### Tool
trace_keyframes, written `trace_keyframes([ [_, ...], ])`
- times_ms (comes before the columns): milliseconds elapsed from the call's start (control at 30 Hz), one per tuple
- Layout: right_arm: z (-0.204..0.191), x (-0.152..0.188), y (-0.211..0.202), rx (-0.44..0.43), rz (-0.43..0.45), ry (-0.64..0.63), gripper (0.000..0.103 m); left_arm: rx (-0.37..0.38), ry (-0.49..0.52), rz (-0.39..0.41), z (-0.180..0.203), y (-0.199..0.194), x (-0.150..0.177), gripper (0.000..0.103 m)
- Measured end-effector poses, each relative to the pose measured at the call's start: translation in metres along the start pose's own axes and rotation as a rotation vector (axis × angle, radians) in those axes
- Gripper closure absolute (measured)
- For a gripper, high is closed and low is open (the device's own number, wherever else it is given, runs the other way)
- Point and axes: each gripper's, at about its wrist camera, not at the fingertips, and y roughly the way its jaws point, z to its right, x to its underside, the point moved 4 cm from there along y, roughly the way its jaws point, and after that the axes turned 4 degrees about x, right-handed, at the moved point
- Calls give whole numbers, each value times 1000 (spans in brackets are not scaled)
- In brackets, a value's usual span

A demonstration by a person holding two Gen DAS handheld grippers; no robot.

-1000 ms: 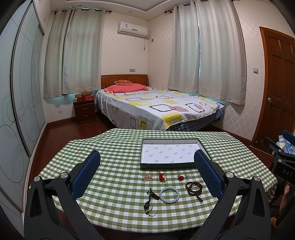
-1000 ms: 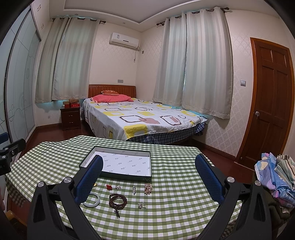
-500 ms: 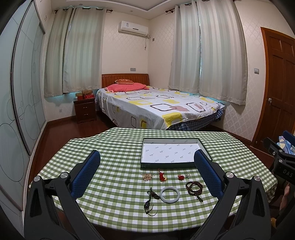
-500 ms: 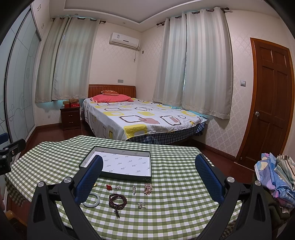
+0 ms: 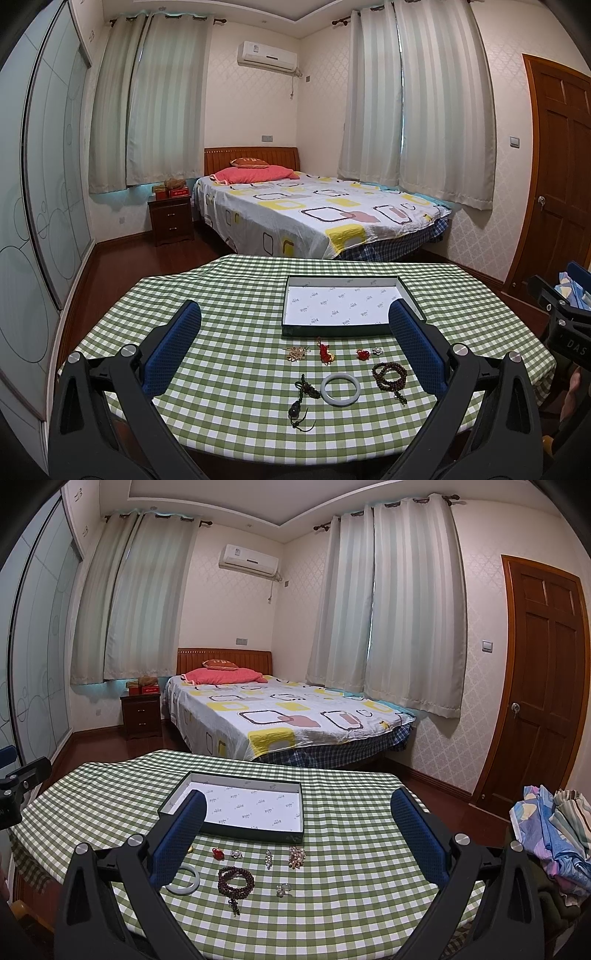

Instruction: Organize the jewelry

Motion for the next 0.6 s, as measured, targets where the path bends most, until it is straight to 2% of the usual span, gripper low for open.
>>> trace_keyframes([
  [600,0,0,3,-3,2,1,6,-2,-2,-2,0,0,-1,4],
])
